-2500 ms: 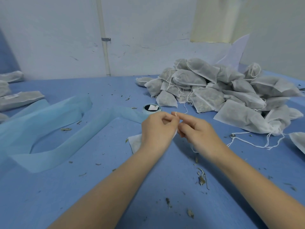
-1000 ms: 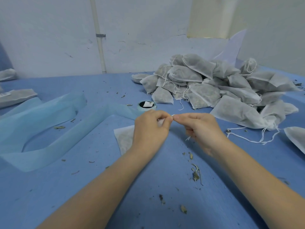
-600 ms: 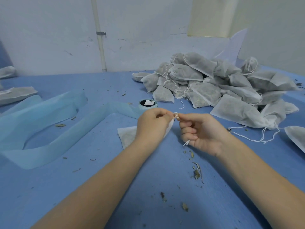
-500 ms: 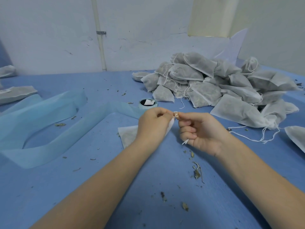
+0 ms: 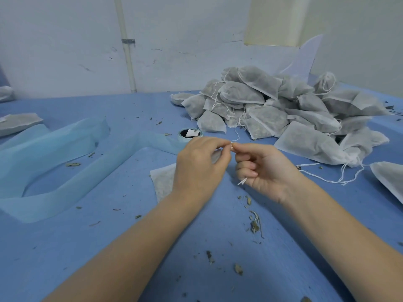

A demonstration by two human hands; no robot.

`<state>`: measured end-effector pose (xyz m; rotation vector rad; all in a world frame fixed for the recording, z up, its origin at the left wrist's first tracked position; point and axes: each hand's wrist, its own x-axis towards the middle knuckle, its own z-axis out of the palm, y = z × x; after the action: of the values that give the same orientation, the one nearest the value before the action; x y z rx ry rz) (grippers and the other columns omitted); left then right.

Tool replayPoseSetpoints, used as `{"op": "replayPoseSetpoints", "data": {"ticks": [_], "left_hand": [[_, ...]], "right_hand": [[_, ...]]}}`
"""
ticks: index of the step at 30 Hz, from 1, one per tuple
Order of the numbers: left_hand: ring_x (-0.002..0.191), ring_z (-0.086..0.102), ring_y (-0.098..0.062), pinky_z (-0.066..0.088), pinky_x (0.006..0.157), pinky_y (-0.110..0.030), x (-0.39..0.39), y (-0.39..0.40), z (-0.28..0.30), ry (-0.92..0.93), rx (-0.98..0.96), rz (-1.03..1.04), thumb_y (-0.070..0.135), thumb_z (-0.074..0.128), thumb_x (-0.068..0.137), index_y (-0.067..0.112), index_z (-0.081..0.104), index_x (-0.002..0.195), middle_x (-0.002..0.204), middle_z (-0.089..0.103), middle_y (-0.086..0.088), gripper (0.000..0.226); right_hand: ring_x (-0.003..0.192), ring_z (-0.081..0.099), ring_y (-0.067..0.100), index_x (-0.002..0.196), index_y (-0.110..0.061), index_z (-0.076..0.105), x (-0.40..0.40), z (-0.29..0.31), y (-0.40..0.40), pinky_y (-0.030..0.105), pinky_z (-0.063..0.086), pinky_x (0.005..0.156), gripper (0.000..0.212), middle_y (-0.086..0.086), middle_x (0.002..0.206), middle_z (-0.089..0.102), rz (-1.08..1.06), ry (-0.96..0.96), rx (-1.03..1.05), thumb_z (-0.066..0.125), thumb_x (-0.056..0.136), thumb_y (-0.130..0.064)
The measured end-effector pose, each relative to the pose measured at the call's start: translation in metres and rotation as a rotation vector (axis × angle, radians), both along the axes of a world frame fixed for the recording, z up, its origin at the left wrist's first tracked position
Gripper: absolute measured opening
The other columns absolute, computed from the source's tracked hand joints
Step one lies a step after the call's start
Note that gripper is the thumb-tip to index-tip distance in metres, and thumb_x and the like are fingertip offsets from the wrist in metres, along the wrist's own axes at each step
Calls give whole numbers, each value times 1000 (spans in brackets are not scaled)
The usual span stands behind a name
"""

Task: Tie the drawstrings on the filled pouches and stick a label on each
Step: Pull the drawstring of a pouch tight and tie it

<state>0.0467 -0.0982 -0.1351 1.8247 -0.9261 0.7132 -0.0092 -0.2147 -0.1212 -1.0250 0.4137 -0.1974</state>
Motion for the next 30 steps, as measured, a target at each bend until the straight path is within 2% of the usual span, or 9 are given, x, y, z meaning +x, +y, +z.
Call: {"op": "replayPoseSetpoints", "data": {"ticks": [4,8,11,16,19,21,24,27,30], "left_hand": [[73,65,-25,38,70,-22,4,2,0,-62,53,7,9,65,79,4,73,78,73,70,-6,10],[54,58,-23,48,53,-33,13,2,-6,-478,197,146,-6,71,70,1,65,61,58,60,-9,12],[49,55,-24,46,45,-30,14,0,-6,-538,246,219,-8,76,62,3,61,56,53,55,-9,19],[81,55,-27,43,71,-33,5,-1,1,-15,217,128,14,61,87,6,69,80,76,65,-7,14],[99,49,-19,33,85,-20,6,-1,6,279,93,34,25,59,89,21,72,93,96,58,0,15],[99,48,-11,32,81,-13,6,-1,8,421,7,-10,27,61,87,26,72,90,99,53,1,12],[93,48,-4,33,73,-7,6,-2,10,535,-30,-91,23,57,88,27,65,77,98,62,3,14],[79,52,-6,39,70,-17,12,0,19,616,-160,-109,17,55,89,30,58,68,77,61,13,25],[64,49,0,37,59,-9,22,4,26,648,-248,-110,16,55,89,28,58,67,68,57,16,26]], "right_hand": [[44,21,6,68,-5,67,-1,0,0,16,18,37,17,-4,57,32,-76,4,-182,64,84,-4],[41,31,5,70,-6,71,-2,-2,4,15,27,40,11,-10,47,42,-170,-7,-473,71,82,-8],[43,35,5,75,-8,73,-3,-4,3,16,32,46,9,-14,45,42,-169,-49,-590,71,83,-13],[78,64,5,87,-17,73,-1,-9,5,28,52,83,7,-11,78,71,-206,-133,-795,69,87,-22],[108,63,27,97,-13,65,4,-13,13,47,44,103,10,8,103,72,-196,-152,-746,58,95,-21],[98,67,28,93,-15,58,9,-14,16,50,46,99,8,6,90,73,-158,-175,-685,53,98,-19],[62,57,7,83,-17,55,13,-13,17,29,49,73,14,-9,57,59,-175,-223,-694,53,97,-18],[51,51,9,74,-20,58,11,-11,13,28,47,65,18,-10,51,49,-201,-204,-727,60,92,-21],[46,49,7,68,-29,66,9,-7,9,25,47,57,19,-14,50,51,-214,-208,-776,69,87,-25]]}}
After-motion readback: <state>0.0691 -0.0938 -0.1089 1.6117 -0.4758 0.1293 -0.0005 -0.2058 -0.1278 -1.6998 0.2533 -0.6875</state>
